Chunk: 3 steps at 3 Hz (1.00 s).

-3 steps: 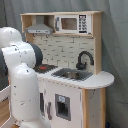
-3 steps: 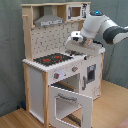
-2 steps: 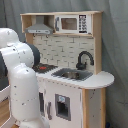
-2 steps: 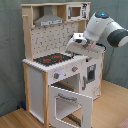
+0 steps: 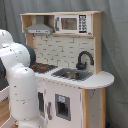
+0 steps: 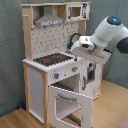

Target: Play with the kitchen

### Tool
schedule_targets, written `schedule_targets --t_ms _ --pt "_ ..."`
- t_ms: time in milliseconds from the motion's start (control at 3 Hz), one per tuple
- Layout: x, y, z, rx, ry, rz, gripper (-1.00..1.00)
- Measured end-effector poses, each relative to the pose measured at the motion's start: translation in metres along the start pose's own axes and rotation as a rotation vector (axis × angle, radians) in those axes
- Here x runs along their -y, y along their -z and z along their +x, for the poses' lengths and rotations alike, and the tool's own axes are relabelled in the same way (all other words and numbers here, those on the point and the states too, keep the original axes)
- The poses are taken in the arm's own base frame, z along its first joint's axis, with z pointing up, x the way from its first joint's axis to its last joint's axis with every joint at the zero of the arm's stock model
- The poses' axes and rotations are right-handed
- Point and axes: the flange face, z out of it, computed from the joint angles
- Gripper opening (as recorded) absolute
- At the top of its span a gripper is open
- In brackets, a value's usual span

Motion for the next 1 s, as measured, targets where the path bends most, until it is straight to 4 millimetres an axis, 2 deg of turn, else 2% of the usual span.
schedule_targets --t_ms 1000 --pt "0.078 0.027 0.035 -0.047 0.022 -0.210 1.00"
